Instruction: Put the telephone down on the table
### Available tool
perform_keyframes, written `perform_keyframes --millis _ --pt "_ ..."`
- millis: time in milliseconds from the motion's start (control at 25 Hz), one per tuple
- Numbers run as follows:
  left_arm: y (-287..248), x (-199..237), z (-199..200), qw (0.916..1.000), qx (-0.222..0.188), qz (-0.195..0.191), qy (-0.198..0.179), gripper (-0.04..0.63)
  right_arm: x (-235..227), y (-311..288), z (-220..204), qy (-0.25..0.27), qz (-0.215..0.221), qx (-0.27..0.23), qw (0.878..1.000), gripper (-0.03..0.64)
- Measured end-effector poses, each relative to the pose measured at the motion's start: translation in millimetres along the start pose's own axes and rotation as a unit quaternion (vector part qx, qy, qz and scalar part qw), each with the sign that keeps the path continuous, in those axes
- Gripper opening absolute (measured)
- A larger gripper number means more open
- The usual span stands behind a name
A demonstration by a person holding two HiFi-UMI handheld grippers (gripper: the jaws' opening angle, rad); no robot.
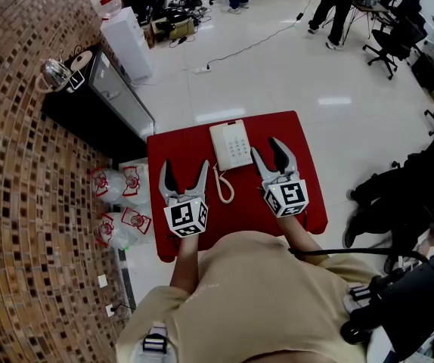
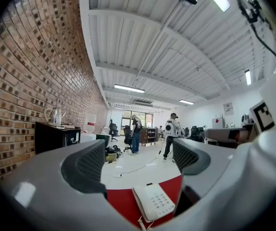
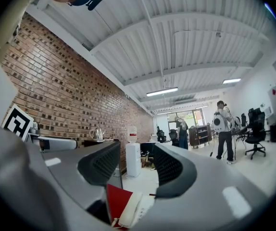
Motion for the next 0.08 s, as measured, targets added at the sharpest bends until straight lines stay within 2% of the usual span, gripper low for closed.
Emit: perform_keyframes --millis 80 --pt "4.2 7.2 -7.8 1.0 0.001 0.003 -0.002 0.446 4.5 1.2 -9.8 -0.002 -0.004 0.001 1.0 0.212"
Point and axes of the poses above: the fingertips, and each gripper's own axes: y backward along the fingers, x to its left, z out of its top, the point moved 4 cm from there along y, backward along the fingers, and after that the axes turned 14 degrees about z, right-handed, at the moved point
